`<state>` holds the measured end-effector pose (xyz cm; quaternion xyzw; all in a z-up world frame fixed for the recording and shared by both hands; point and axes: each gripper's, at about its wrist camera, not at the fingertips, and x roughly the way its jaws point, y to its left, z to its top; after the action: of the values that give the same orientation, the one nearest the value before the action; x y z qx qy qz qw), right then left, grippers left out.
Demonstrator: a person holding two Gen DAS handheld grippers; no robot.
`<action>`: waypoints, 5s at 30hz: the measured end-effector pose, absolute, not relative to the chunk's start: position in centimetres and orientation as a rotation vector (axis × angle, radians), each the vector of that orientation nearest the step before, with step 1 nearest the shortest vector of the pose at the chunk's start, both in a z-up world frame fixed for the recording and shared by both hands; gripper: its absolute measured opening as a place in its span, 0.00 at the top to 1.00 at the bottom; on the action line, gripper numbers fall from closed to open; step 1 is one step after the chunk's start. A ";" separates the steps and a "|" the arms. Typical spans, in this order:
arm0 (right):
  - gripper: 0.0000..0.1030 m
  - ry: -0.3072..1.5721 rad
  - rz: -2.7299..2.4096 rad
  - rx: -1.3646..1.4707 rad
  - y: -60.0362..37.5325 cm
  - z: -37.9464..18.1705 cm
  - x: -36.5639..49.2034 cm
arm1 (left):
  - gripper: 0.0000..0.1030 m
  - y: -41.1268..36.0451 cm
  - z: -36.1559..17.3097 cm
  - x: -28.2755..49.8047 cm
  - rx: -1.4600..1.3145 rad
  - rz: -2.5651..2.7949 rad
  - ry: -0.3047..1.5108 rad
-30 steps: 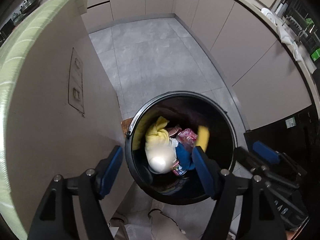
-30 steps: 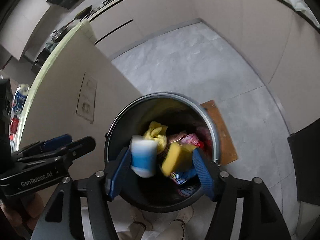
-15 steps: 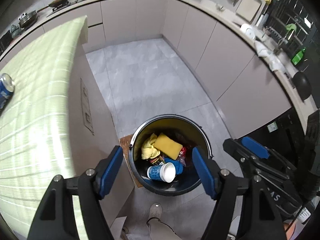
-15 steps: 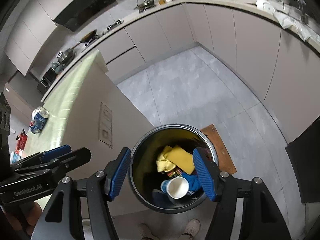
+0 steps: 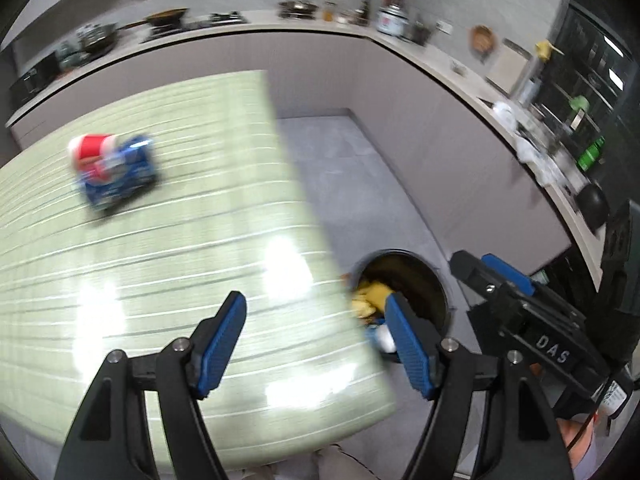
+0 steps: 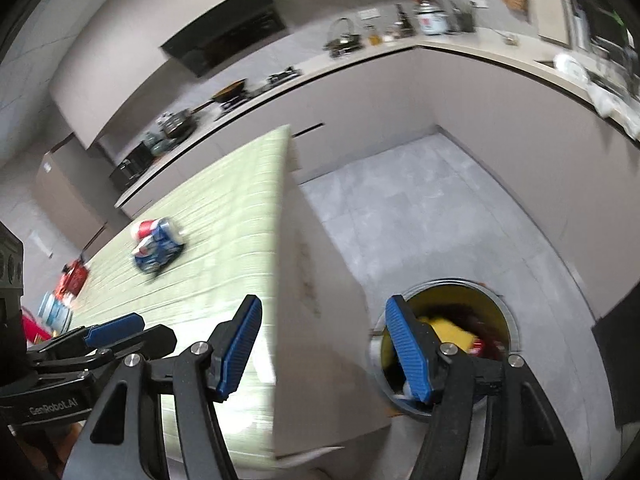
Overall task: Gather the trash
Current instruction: 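Move both tools back over the island toward the red cup and Pepsi can, then close the right tool around the blue Pepsi can and lift it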
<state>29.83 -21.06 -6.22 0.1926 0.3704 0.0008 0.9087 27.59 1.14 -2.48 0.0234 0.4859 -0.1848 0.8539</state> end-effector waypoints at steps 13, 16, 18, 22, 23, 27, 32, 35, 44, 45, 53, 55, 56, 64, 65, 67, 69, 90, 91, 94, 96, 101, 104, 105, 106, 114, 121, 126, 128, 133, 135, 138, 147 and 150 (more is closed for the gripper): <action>0.35 0.807 0.194 0.307 1.0 -7.8 36.8 | 0.29 22.9 -4.5 31.3 -0.058 -0.059 1.010; 0.35 0.839 0.219 0.294 4.4 -8.6 38.9 | 0.29 25.2 -5.2 32.8 -0.085 -0.019 1.026; 0.35 0.852 0.231 0.288 5.8 -9.0 40.4 | 0.29 26.1 -5.5 33.5 -0.102 -0.006 1.025; 0.35 0.875 0.247 0.260 8.2 -9.9 43.9 | 0.29 27.0 -6.3 35.6 -0.121 0.036 1.042; 0.35 0.875 0.248 0.254 8.5 -10.2 45.0 | 0.29 27.2 -6.4 36.1 -0.121 0.038 1.048; 0.35 0.883 0.239 0.279 9.2 -11.2 48.2 | 0.29 27.7 -6.4 37.9 -0.109 0.073 1.050; 0.35 0.909 0.203 0.255 10.3 -12.2 50.8 | 0.29 28.1 -6.9 39.7 -0.122 0.049 1.067; 0.35 0.912 0.169 0.255 10.7 -12.4 51.7 | 0.29 28.2 -7.1 41.0 -0.106 0.012 1.086; 0.35 0.912 0.021 0.272 10.1 -13.0 51.9 | 0.29 28.3 -7.1 43.9 -0.039 -0.111 1.092; 0.35 0.907 -0.001 0.270 9.7 -13.0 51.5 | 0.29 28.2 -7.3 44.2 -0.034 -0.129 1.097; 0.35 0.867 -0.081 0.308 6.1 -11.8 49.4 | 0.29 26.8 -8.0 44.8 -0.005 -0.176 1.118; 0.35 0.866 -0.026 0.321 7.0 -11.6 49.2 | 0.29 26.7 -7.8 44.7 -0.005 -0.176 1.115; 0.35 0.866 -0.001 0.316 7.7 -11.6 49.2 | 0.29 26.9 -7.8 44.8 -0.007 -0.172 1.116; 0.35 0.879 0.006 0.272 11.1 -12.9 51.3 | 0.29 29.0 -7.8 45.6 -0.037 -0.126 1.100; 0.35 0.880 0.001 0.276 11.0 -12.9 51.6 | 0.29 29.1 -7.8 45.7 -0.036 -0.125 1.096; 0.35 0.874 -0.017 0.274 10.6 -12.9 51.5 | 0.29 28.9 -8.2 46.0 -0.041 -0.128 1.102; 0.35 0.866 -0.040 0.273 9.9 -12.8 51.2 | 0.29 28.3 -8.5 46.2 -0.038 -0.139 1.110; 0.35 0.784 -0.087 0.318 2.5 -10.0 49.6 | 0.29 25.1 -9.1 48.0 -0.028 -0.166 1.106; 0.35 0.776 -0.076 0.316 2.8 -9.7 49.5 | 0.29 25.2 -9.0 48.2 -0.031 -0.165 1.103; 0.35 0.751 -0.027 0.284 4.0 -8.6 49.9 | 0.29 25.8 -8.7 48.8 -0.038 -0.165 1.090; 0.35 0.752 -0.011 0.274 4.6 -8.5 50.4 | 0.29 26.1 -8.2 49.4 -0.036 -0.165 1.076; 0.35 0.748 0.007 0.286 5.6 -8.5 51.0 | 0.29 26.7 -7.0 51.3 -0.032 -0.160 1.032; 0.35 0.751 0.011 0.289 6.0 -8.6 51.2 | 0.29 27.1 -7.3 52.4 -0.042 -0.146 1.038; 0.35 0.751 0.013 0.290 6.2 -8.6 51.3 | 0.29 27.4 -7.5 52.7 -0.049 -0.136 1.033; 0.35 0.749 0.013 0.287 6.3 -8.6 51.4 | 0.29 27.7 -7.5 52.9 -0.057 -0.124 1.026; 0.35 0.741 -0.012 0.293 5.6 -8.6 51.9 | 0.29 29.1 -8.0 55.5 -0.111 -0.037 0.983; 0.35 0.742 -0.035 0.305 4.4 -8.7 52.4 | 0.29 27.2 -9.3 56.3 -0.082 -0.084 1.001; 0.35 0.739 -0.050 0.313 3.5 -8.8 52.6 | 0.29 26.0 -9.0 54.3 -0.052 -0.143 0.994; 0.35 0.741 -0.050 0.316 3.4 -8.9 52.7 | 0.29 25.6 -8.9 53.5 -0.045 -0.165 0.995; 0.35 0.748 -0.046 0.322 3.1 -9.2 52.9 | 0.29 24.0 -8.8 51.4 -0.045 -0.240 1.018; 0.35 0.753 -0.043 0.325 3.0 -9.3 52.8 | 0.29 23.3 -8.7 50.4 -0.042 -0.271 1.027; 0.35 0.754 -0.043 0.325 2.9 -9.4 52.8 | 0.29 23.0 -8.6 49.7 -0.042 -0.300 1.037; 0.35 0.753 -0.028 0.341 2.5 -9.4 52.9 | 0.29 23.5 -7.1 47.6 -0.043 -0.344 1.005; 0.35 0.751 -0.023 0.341 2.7 -9.3 53.0 | 0.29 23.9 -6.3 47.3 -0.056 -0.349 0.977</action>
<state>52.95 2.71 -9.29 0.1656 0.3648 -0.0111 0.9162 47.35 23.88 -6.27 -0.0268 0.4667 -0.1669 0.8681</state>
